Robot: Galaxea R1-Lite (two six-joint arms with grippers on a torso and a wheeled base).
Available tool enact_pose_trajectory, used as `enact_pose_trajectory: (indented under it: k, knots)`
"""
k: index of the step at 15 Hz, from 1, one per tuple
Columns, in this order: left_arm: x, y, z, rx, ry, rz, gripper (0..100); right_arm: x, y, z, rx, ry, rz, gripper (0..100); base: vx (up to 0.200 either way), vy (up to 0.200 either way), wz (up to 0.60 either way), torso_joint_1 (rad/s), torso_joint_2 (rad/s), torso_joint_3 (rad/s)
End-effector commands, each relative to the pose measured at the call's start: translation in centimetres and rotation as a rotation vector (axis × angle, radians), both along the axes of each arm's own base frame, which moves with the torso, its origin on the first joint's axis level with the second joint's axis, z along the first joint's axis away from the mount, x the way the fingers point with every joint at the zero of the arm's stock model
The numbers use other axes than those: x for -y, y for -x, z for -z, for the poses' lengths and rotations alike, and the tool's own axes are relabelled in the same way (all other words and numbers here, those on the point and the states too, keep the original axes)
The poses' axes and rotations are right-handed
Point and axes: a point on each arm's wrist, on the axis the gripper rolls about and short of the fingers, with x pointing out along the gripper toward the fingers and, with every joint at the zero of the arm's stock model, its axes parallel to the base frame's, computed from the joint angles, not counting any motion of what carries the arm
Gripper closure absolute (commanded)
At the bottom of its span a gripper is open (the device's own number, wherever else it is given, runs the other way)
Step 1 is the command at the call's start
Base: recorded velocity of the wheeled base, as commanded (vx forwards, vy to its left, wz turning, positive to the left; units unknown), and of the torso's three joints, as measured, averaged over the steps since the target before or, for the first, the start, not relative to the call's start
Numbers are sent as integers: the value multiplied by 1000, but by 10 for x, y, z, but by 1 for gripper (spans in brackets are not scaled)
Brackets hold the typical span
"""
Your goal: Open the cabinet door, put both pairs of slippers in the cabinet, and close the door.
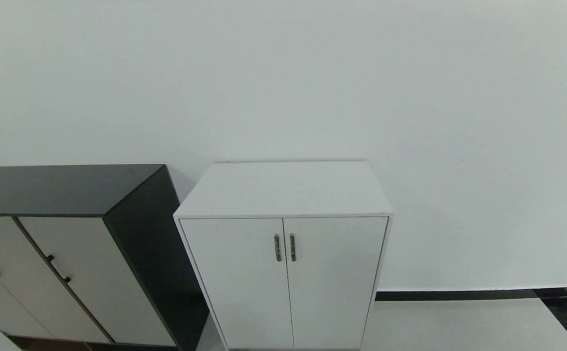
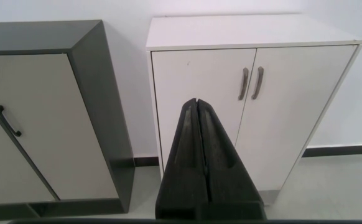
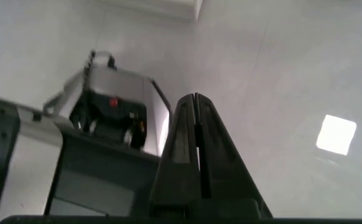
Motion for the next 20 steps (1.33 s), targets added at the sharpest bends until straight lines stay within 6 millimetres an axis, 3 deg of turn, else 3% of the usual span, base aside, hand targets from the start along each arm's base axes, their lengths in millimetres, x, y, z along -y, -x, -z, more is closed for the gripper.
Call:
enact_pose_trajectory:
  k: [1,11,20]
  knots:
    - [0,0,0,-1,-1,1,100,1,4,-2,62,-16,9,100,0,0,0,0,0,0]
    - [0,0,0,-1,1,1,100,9,42,-11,561,-97,187,100,0,0,0,0,0,0]
    - [0,0,0,-1,1,1,100,9,58,-8,771,-108,239,100,0,0,0,0,0,0]
